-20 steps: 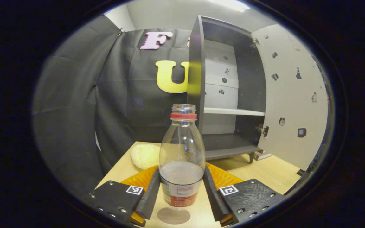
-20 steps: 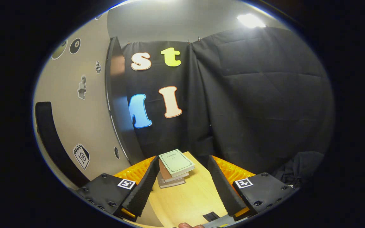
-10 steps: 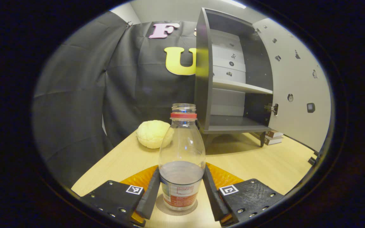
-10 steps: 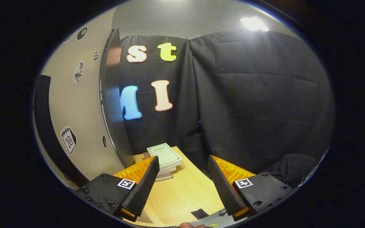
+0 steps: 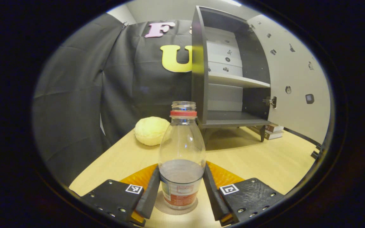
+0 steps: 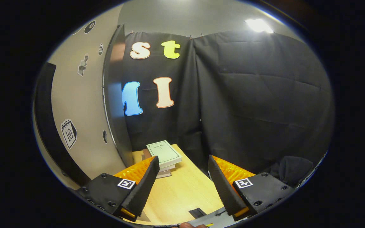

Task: Open the cabinet door with the right hand, grasp the bottle in the cabinet with the left hand and place it on the coaster, then close the cabinet door with the right hand.

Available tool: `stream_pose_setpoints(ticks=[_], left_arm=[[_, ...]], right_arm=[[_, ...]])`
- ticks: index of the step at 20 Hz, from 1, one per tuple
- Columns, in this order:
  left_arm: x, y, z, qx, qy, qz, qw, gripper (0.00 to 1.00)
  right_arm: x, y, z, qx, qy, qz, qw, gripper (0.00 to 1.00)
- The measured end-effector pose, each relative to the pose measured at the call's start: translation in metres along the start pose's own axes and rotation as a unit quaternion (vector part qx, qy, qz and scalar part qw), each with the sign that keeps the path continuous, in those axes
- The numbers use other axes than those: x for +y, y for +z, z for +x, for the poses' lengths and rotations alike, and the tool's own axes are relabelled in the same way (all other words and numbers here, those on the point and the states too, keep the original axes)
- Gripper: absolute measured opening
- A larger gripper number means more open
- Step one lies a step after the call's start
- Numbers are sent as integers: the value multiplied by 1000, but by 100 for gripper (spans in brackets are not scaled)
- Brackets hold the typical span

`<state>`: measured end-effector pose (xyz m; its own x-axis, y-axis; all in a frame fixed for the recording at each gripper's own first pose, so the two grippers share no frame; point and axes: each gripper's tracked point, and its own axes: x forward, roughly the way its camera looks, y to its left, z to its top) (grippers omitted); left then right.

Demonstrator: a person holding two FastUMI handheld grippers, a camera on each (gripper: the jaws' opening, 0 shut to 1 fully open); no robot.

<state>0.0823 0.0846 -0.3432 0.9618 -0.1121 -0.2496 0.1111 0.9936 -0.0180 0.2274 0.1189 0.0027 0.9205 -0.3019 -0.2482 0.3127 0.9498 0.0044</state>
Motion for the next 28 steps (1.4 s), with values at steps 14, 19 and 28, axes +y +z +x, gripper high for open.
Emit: stream_pose_setpoints(ticks=[14, 19, 28], left_arm=[[3, 15, -17, 10, 12, 1, 1000, 83], [2, 31, -21, -1, 13, 12, 1000, 92], [6, 97, -41, -43, 13, 4, 999, 92]], right_arm=[[-12, -19, 10, 16, -3, 26, 1000, 98], [-13, -31, 8, 22, -3, 25, 999, 98], [-21, -45, 2, 34, -11, 50, 998, 98]])
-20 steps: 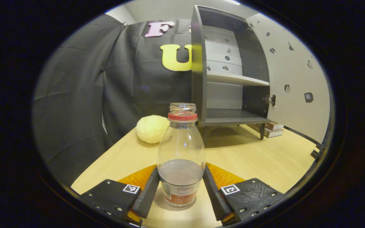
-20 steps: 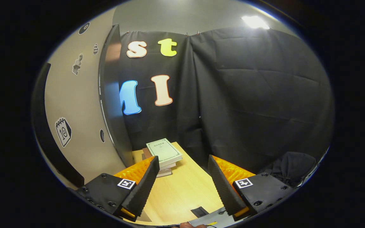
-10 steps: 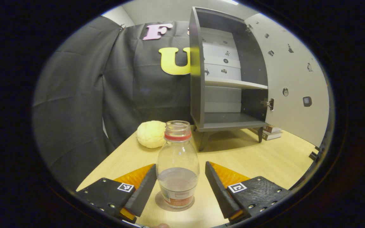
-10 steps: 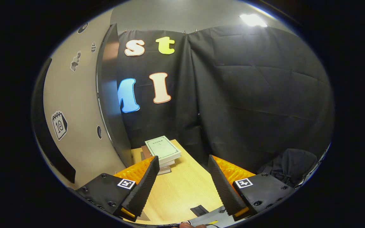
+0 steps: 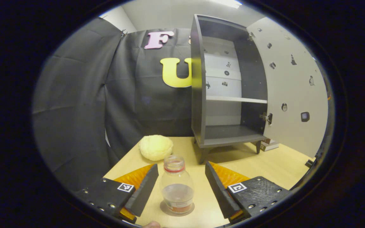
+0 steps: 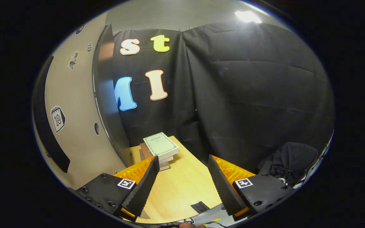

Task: Open the cabinet door with the right hand, grasp the bottle in the cabinet with the left hand and place it on the coaster, then close the cabinet door with the right hand.

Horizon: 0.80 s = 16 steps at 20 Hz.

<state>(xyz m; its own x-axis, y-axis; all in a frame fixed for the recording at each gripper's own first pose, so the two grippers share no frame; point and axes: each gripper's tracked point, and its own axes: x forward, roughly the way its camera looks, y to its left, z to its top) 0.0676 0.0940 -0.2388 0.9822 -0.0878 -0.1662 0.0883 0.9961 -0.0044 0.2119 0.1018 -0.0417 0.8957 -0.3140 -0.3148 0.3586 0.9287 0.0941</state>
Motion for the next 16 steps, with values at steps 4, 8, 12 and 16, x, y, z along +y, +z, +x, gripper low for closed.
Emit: stream_pose_setpoints(ticks=[4, 8, 12, 16], left_arm=[[6, 56, -10, -41, 9, 1, 999, 89], [5, 119, -29, -82, 22, 2, 996, 89], [-14, 163, -51, -86, 54, 22, 995, 88], [-66, 192, -83, -76, 50, -31, 995, 89]], right_arm=[[3, -3, -1, 5, 5, -6, 1000, 98], [4, 5, 2, -3, 23, -9, 1000, 98], [9, 21, 3, -14, 52, -25, 998, 98], [12, 47, -7, -29, 102, -10, 994, 98]])
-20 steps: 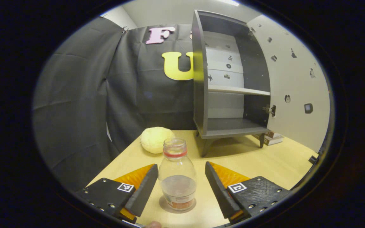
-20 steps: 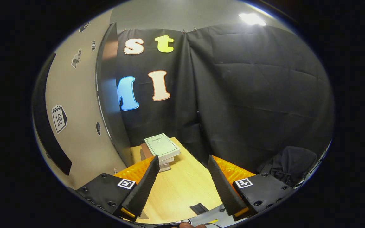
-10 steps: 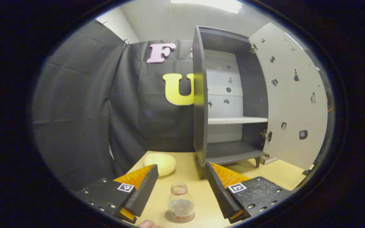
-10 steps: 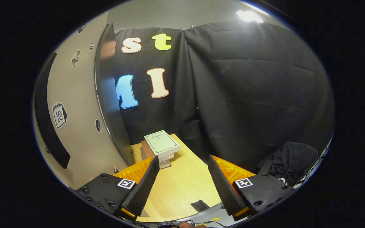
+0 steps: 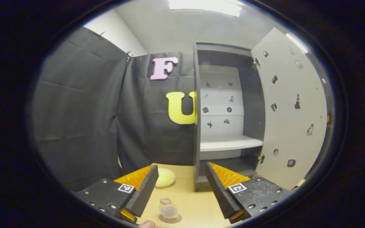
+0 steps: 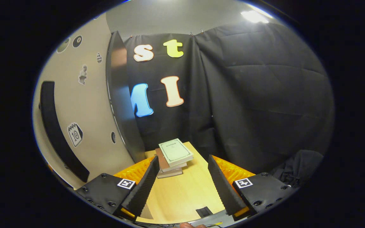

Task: Open the cabinet door with the right hand, grasp the bottle in the cabinet with the left hand and place it on the coaster, then close the cabinet door with the right hand.

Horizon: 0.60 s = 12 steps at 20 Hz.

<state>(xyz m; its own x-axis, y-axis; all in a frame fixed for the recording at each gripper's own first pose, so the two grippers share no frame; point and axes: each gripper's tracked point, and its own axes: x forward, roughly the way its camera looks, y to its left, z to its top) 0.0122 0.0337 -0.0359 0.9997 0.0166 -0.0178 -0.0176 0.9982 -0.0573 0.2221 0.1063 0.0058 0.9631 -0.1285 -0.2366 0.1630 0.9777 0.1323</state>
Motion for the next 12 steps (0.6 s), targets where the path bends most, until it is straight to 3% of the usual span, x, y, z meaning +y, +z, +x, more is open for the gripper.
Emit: stream_pose_setpoints(ticks=[2, 5, 6, 7, 9, 10, 12], left_arm=[[-18, 11, -14, 8, 5, -15, 1000, 91], [-42, 29, -31, 24, 7, -1, 1000, 88], [-49, 33, -38, 27, 7, 7, 1000, 94], [-54, 35, -46, 29, 7, 11, 999, 91], [-71, 39, -57, 35, 11, 14, 999, 88], [-77, 40, -62, 37, 15, 18, 999, 94], [-89, 34, -71, 43, 20, 22, 999, 94]], right_arm=[[3, 13, -6, -7, 24, 1, 1000, 98], [13, 33, -15, -10, 71, 20, 997, 98], [19, 45, -19, -17, 91, 31, 995, 98], [26, 55, -22, -25, 111, 36, 993, 93], [34, 66, -28, -32, 139, 22, 990, 98], [35, 69, -28, -30, 145, 15, 989, 98], [48, 79, -34, -28, 179, 19, 983, 98]])
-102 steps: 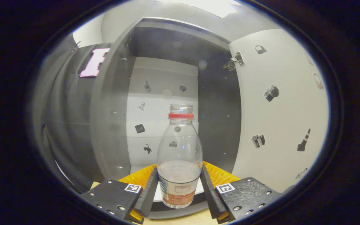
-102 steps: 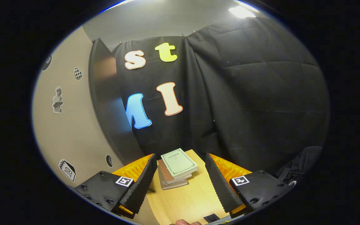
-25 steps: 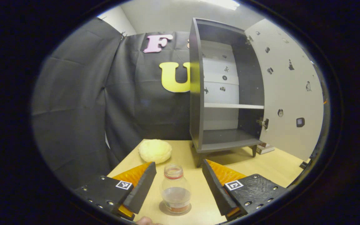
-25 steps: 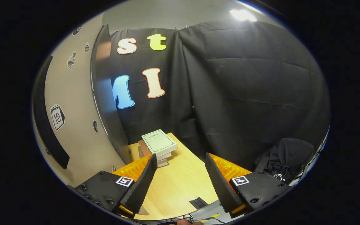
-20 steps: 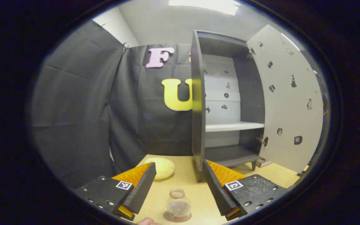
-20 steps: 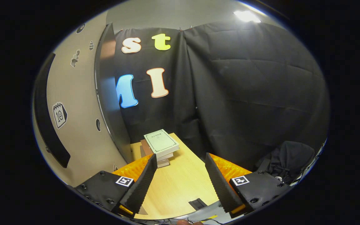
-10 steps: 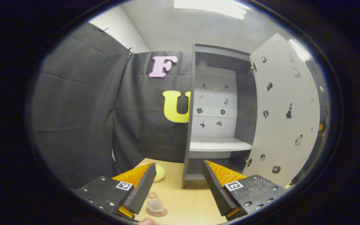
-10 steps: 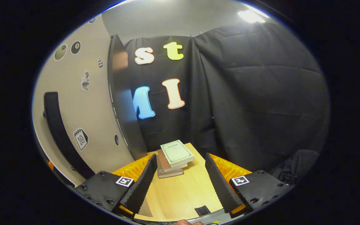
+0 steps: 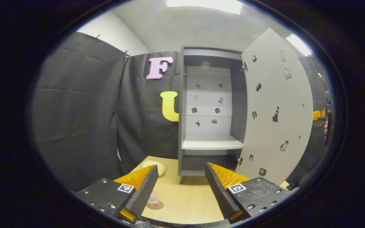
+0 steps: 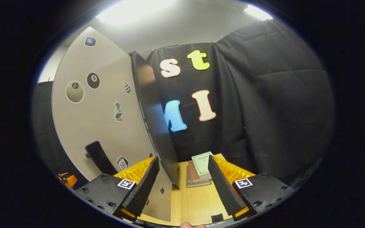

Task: Open the cabinet door with the right hand, grasp the bottle in the cabinet with the left hand and place it on the coaster, then close the cabinet door with the right hand.

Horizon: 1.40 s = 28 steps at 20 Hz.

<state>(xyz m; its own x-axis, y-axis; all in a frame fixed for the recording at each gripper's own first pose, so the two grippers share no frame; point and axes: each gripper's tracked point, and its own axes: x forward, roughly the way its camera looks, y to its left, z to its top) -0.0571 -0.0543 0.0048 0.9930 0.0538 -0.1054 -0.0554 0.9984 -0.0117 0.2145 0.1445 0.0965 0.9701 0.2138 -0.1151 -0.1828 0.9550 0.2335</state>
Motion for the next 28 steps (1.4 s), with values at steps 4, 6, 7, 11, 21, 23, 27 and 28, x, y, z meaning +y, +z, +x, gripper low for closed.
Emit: stream_pose_setpoints(ticks=[4, 6, 7, 11, 21, 23, 27, 28], left_arm=[[-17, -14, -17, 22, 1, -16, 1000, 89], [-19, -12, -21, 22, 0, -15, 1000, 89], [-18, -11, -20, 20, 1, -11, 1000, 91], [-5, -15, -11, 25, -2, -28, 999, 89], [74, -22, 13, 35, 22, -49, 998, 88], [90, -24, 17, 36, 26, -52, 998, 92], [118, -30, 31, 39, 32, -62, 997, 89], [124, -29, 34, 39, 31, -65, 997, 89]], right_arm=[[23, 11, 4, -3, 41, -21, 999, 98], [35, 6, 4, 0, 50, -53, 997, 92], [42, 1, 4, 5, 53, -67, 996, 92], [52, -4, 3, 13, 26, -90, 996, 95], [121, -30, 6, 26, 39, -48, 998, 90], [137, -36, 13, 32, 42, -44, 998, 90], [168, -43, 28, 37, 52, -59, 996, 97], [177, -43, 31, 35, 54, -65, 996, 97]])
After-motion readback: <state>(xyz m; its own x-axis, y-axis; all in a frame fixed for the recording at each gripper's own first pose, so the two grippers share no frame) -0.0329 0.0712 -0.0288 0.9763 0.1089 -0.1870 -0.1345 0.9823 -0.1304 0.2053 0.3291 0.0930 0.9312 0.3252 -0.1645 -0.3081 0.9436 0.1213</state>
